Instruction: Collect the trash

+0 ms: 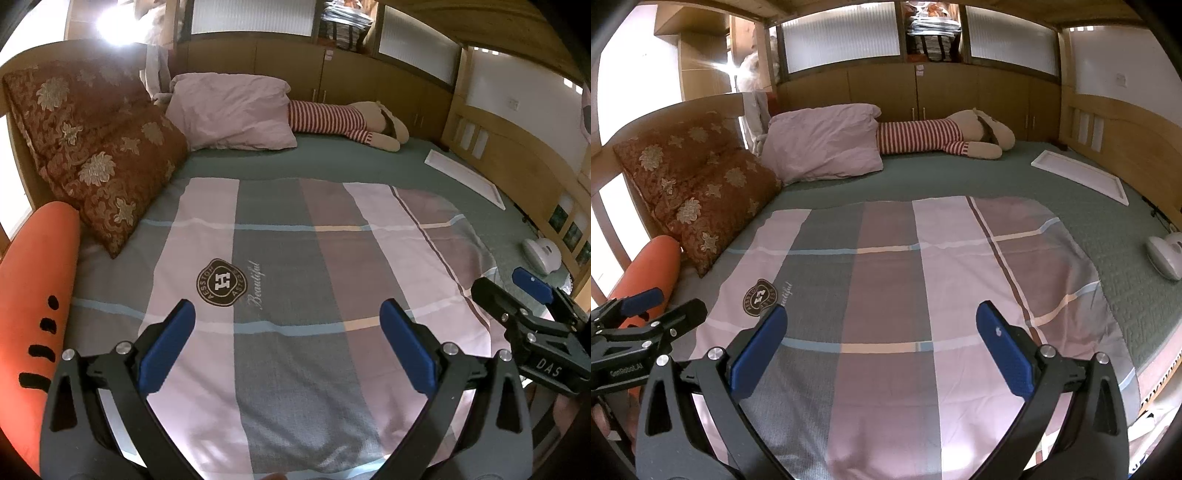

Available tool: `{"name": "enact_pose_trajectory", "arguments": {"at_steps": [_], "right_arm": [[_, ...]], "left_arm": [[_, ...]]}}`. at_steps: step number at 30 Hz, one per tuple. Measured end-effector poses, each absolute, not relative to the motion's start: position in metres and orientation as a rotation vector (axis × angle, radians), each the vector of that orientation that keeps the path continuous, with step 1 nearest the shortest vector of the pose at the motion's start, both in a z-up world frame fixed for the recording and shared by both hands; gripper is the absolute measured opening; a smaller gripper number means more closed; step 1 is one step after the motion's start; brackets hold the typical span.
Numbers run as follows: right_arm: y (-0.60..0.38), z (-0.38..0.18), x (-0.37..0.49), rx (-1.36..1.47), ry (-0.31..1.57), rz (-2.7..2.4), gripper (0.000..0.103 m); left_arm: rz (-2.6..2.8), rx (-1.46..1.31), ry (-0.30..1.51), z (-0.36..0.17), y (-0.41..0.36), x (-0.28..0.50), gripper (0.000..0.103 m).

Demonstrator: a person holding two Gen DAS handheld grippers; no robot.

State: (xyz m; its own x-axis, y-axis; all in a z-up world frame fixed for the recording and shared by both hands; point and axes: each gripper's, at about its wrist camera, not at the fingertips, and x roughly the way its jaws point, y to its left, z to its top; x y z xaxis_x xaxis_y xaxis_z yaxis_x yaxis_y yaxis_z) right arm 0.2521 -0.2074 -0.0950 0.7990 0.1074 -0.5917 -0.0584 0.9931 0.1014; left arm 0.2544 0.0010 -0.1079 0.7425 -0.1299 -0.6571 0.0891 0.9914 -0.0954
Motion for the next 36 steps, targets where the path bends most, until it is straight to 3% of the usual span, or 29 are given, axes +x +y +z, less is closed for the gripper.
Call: {"name": "enact_pose_trajectory", "arguments": {"at_steps": [21,36], "right_arm": [[-0.207,-0.095,0.252,0.080,0.637,0.089,0.100],[-0.205,-0.094,0.253,0.081,0.636,0.089,0.100]], "left_arm": [[-0.121,-0.110,0.786,-0.113,0.006,0.259,0.100],[-0.025,-0.100,0.729,-0.108,0.014,0.251,0.100]]}}
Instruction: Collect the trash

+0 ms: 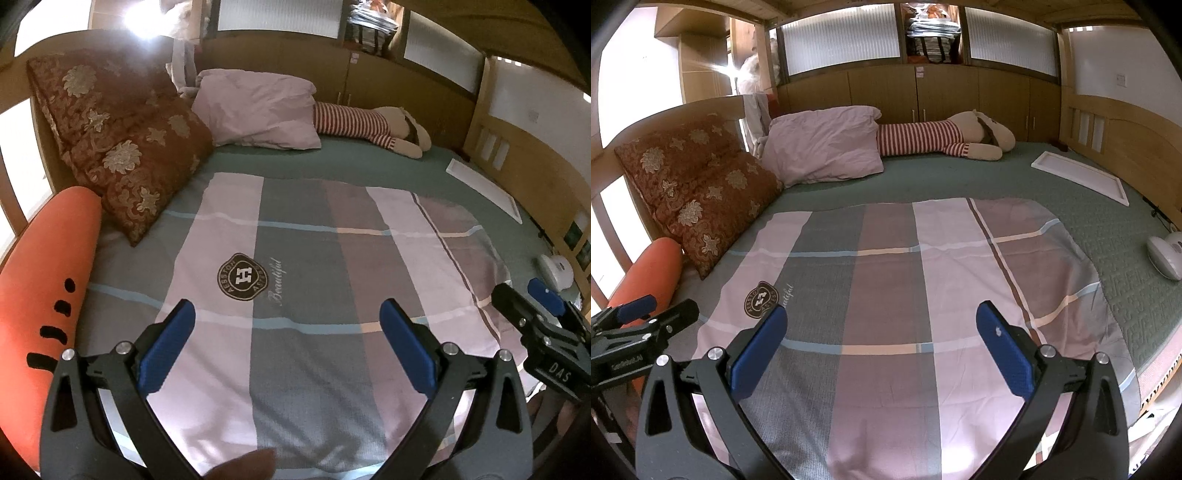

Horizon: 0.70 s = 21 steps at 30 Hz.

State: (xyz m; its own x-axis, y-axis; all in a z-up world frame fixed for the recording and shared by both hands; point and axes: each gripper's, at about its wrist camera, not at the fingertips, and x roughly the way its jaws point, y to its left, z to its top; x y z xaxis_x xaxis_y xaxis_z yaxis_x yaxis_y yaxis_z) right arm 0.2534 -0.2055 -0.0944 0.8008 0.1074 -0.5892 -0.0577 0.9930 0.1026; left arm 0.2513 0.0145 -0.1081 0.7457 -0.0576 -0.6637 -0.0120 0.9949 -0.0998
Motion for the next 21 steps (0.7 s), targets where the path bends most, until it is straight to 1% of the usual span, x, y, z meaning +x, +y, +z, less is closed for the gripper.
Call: {"name": "enact_pose_trajectory", "arguments": {"at_steps": [9,21], "right_arm": [[-0.206,-0.095,0.253,0.081,0.636,0.089,0.100],[-0.221,-0.096,0.260,0.075,0.657,0.054,0.100]], "left_arm": [[0.003,-0.020,0.741,-0.110,0.005,0.251,0.100],[0.014,0.013,0.735,-0.111,0.004,0.250,0.100]]}}
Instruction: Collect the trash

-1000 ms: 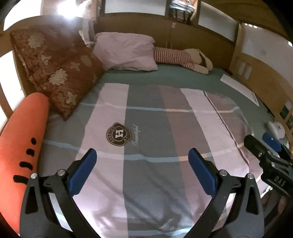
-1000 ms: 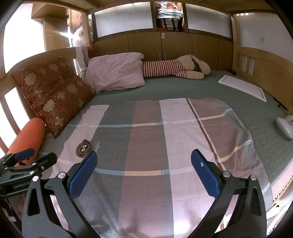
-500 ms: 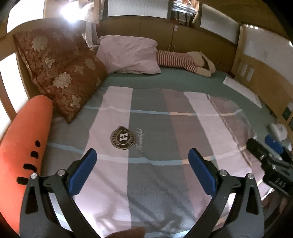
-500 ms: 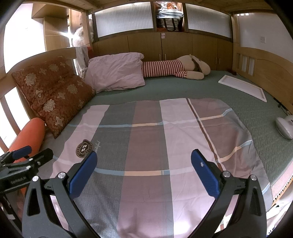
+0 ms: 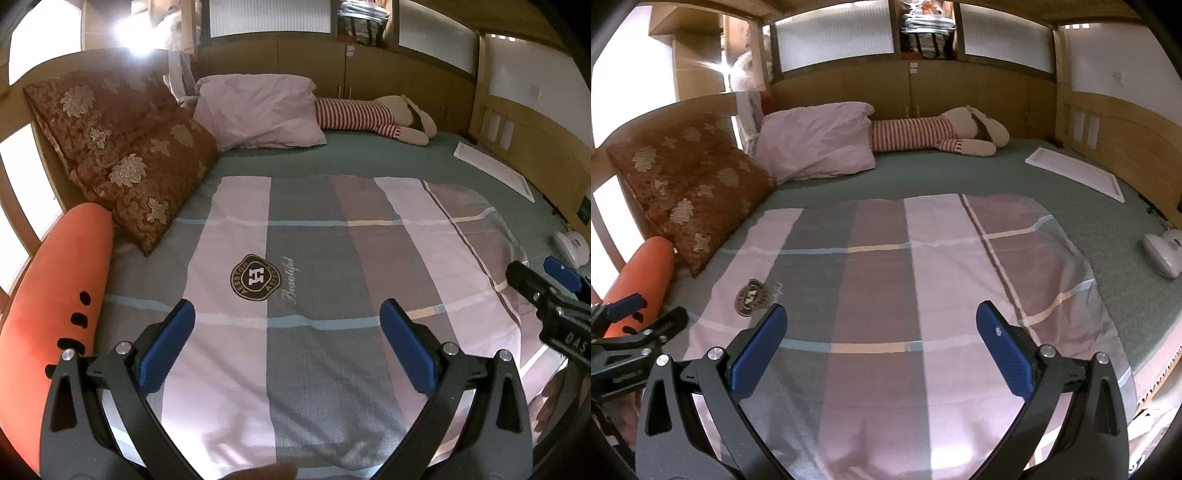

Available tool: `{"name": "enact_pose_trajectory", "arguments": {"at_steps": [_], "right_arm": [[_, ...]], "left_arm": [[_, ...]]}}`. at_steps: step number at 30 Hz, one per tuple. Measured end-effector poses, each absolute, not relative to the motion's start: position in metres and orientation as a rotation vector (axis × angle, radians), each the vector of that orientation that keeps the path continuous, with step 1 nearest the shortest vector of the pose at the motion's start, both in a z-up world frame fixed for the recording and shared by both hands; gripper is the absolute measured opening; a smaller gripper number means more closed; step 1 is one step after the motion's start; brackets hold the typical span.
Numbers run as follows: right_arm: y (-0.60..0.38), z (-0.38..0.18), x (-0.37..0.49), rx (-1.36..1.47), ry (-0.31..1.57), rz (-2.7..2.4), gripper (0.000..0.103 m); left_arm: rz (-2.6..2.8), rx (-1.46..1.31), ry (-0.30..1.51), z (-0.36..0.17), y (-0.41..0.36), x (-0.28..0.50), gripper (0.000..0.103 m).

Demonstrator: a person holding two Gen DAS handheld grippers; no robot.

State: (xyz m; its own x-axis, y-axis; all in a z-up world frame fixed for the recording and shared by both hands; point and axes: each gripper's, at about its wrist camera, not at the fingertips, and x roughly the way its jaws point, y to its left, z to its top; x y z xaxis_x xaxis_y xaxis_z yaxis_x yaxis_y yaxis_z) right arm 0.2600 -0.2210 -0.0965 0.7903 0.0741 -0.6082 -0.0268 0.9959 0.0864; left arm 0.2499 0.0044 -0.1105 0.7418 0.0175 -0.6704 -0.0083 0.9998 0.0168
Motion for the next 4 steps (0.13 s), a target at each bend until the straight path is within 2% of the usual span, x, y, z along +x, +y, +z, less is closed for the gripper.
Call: {"name": "enact_pose_trajectory", "arguments": {"at_steps": [4], "right_arm": [[-0.247,-0.102,0.272,0.074,0.672,0.013,0.100]], "left_arm": [[-0.010,0.019,0.737,-0.111,0.004,0.251,0.100]]}}
